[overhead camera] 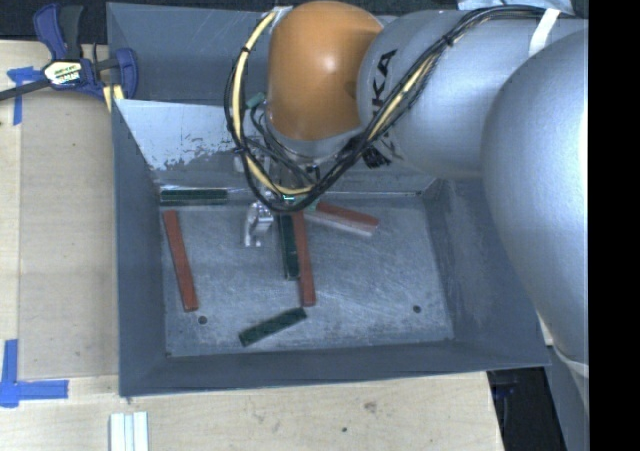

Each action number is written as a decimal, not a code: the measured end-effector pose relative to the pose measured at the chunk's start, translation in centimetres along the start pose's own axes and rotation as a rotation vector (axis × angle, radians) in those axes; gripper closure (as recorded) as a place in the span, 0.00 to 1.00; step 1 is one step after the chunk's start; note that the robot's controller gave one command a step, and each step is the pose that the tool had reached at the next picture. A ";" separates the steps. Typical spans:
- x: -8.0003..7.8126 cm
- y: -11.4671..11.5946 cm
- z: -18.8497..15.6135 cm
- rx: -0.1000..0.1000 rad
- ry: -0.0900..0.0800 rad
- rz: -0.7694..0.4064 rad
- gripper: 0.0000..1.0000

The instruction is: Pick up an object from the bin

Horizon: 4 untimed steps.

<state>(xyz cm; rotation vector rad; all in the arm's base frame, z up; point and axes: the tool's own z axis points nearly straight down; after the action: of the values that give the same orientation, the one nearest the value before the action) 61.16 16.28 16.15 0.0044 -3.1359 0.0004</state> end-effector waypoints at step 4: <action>4.2 -9.8 5.9 0.002 -0.008 -0.631 0.00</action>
Offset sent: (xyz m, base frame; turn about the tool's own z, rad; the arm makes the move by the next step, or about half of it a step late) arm -0.0978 -0.0757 -0.0915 -0.1948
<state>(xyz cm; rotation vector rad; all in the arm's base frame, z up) 56.92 6.43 10.24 0.9797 -2.9873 0.0006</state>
